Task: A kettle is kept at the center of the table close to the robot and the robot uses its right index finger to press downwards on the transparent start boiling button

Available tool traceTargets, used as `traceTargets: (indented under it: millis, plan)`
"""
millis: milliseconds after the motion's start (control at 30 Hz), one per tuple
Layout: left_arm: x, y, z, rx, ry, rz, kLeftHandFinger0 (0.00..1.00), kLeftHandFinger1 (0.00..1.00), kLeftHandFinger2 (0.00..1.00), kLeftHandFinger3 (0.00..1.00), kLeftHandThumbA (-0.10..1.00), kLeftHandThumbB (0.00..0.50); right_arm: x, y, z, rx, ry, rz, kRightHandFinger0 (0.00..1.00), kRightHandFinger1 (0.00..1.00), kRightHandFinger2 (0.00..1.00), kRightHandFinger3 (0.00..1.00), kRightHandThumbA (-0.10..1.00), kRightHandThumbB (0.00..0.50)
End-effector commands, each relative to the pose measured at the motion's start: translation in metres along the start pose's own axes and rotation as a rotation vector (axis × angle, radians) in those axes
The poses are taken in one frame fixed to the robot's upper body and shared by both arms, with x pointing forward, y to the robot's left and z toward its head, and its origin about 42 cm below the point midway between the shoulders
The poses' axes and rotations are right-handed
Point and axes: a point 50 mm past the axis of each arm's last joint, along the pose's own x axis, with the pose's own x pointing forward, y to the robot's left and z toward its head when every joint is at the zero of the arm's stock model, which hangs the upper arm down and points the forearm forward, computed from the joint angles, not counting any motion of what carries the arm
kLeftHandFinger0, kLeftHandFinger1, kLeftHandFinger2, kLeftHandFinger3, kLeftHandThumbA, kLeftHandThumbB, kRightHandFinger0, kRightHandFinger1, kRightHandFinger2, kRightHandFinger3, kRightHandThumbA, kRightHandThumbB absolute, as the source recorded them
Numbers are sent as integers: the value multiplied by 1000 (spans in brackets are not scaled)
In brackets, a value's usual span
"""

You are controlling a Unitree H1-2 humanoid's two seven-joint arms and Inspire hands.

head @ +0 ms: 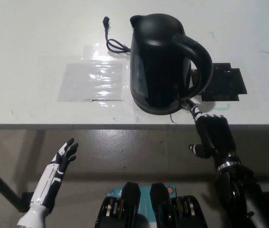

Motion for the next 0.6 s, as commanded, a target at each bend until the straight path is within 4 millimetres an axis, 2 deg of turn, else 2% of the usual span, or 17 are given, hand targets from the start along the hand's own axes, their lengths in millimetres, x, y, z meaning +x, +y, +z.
traceTargets:
  millis: [0,267,333,567]
  plan:
    - [5,6,12,23,-60,-19,1000,1000,1000,1000,1000,339,16,-19,7,2,-23,-64,0,0,0,1000,1000,245]
    - [6,6,12,17,-58,-17,1000,1000,1000,1000,1000,351,18,-15,6,4,-17,-49,0,0,0,1000,1000,245]
    - [6,6,12,20,-64,-21,1000,1000,1000,1000,1000,338,18,-13,4,4,-12,-44,0,0,0,1000,1000,246]
    - [6,7,12,14,-64,-20,1000,1000,1000,1000,1000,339,20,0,-2,-10,24,18,0,0,3,1000,1000,238]
